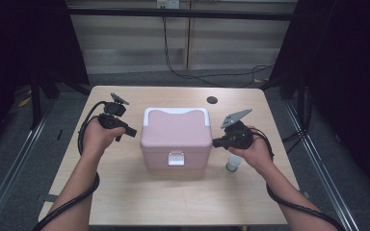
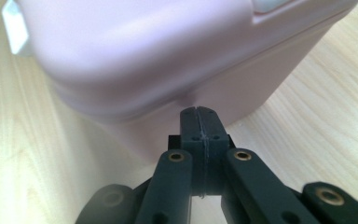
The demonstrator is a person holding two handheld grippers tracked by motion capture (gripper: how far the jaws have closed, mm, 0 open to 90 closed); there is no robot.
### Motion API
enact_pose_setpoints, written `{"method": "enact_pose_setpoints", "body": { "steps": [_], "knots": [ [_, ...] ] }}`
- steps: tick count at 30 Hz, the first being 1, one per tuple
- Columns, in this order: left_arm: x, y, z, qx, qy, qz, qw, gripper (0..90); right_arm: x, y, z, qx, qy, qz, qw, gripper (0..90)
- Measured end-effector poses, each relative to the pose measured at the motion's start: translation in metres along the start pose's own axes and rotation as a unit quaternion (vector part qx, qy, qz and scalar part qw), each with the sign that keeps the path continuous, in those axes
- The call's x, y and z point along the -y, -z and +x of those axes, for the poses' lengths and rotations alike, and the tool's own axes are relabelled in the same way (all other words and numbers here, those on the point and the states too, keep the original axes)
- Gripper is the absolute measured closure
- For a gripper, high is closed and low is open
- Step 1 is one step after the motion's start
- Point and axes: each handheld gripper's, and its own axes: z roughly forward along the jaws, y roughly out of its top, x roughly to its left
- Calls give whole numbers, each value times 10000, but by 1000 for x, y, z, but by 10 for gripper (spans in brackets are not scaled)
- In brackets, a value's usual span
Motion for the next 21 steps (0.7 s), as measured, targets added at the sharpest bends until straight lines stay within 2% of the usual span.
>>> {"method": "enact_pose_setpoints", "body": {
  "steps": [3,7,9,11,13,15,21],
  "knots": [
    [-4,10,3,-75,100,2,9999,844,-3,5,1,-100,21,27,9999,900],
    [-6,14,4,-67,178,-35,9998,829,-6,10,1,-108,-67,47,9999,900],
    [-9,17,6,-28,236,-62,9997,823,-10,20,-2,-92,-67,7,9999,900],
    [-14,21,6,-35,227,-60,9997,821,-13,27,-3,-107,-142,-55,9998,900],
    [-17,22,4,-25,252,-74,9997,821,-14,29,-3,-94,-133,-86,9998,900],
    [-23,24,2,-61,201,-38,9998,821,-20,39,-3,-77,-125,-141,9998,900],
    [-36,25,-4,-34,191,-15,9998,821,-29,49,-2,-98,-61,-98,9999,900]
  ]
}}
